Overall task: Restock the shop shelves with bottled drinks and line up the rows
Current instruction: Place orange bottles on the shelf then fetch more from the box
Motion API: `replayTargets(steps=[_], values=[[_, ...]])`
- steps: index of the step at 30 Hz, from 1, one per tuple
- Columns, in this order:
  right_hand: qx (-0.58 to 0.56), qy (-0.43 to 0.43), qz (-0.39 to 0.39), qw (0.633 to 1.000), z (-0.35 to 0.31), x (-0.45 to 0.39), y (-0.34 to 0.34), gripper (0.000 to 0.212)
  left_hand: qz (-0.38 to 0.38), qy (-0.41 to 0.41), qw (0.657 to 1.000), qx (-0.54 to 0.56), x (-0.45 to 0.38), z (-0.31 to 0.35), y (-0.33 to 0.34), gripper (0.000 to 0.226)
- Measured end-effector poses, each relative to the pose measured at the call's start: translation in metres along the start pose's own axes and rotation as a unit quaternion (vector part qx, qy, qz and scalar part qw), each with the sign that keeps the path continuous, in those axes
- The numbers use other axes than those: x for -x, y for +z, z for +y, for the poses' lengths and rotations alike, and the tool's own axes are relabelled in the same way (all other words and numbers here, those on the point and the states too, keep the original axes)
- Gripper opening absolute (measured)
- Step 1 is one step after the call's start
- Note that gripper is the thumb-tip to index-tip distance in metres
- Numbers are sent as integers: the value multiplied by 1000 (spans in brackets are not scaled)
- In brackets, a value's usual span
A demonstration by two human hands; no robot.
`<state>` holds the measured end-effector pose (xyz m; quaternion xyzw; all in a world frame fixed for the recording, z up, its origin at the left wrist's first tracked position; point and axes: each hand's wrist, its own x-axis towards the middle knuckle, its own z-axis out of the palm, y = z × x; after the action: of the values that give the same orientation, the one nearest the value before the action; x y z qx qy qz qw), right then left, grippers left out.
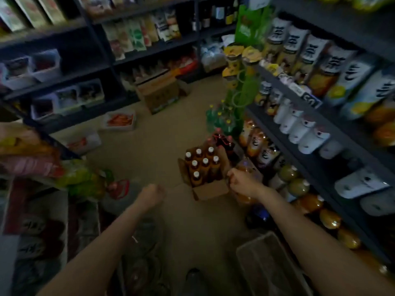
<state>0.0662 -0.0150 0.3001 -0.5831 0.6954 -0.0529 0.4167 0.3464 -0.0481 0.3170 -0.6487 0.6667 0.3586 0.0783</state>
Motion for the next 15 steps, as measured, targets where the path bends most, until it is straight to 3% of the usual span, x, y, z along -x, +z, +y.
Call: replayTargets(steps=[4,7,10,15], values=[[-60,58,-20,996,-25,-47,10,24,61,-32,997,26,-28,-35,-20,27],[-43,74,-14,996,-27,-78,11,26,71,-25,996,43,-48,-30,-19,26],[-25,84,-26,996,-15,-110,14,12,85,-3,994,63,-78,-25,-18,23],[39,98,-52,993,13,-174,27,21,122,-26,987,106,-139,-16,-27,24]])
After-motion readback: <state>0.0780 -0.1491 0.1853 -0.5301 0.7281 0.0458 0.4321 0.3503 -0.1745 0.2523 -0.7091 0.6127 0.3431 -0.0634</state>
